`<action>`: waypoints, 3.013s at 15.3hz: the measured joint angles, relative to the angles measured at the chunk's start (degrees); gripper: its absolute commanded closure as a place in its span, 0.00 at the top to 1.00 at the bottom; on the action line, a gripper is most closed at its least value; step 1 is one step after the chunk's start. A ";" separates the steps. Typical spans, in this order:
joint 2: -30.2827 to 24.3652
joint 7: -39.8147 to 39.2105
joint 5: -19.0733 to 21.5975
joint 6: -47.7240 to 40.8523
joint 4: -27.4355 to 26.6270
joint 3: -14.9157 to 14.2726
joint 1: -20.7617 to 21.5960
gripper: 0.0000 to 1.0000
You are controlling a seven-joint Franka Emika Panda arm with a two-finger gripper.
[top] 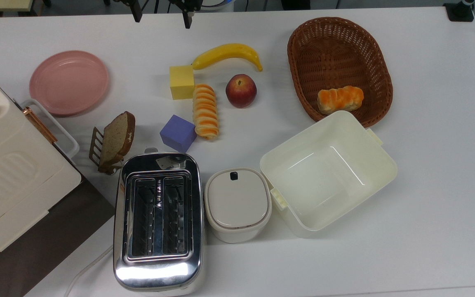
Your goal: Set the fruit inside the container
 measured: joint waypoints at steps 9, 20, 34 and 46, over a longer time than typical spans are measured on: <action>0.06 -5.09 0.00 0.00 0.00 0.06 0.01 1.00; -0.09 -1.76 0.02 -2.47 -3.11 1.49 0.03 1.00; -9.95 4.89 0.06 1.67 -23.76 4.44 1.14 1.00; -9.89 5.21 0.06 13.95 -29.79 6.02 3.71 1.00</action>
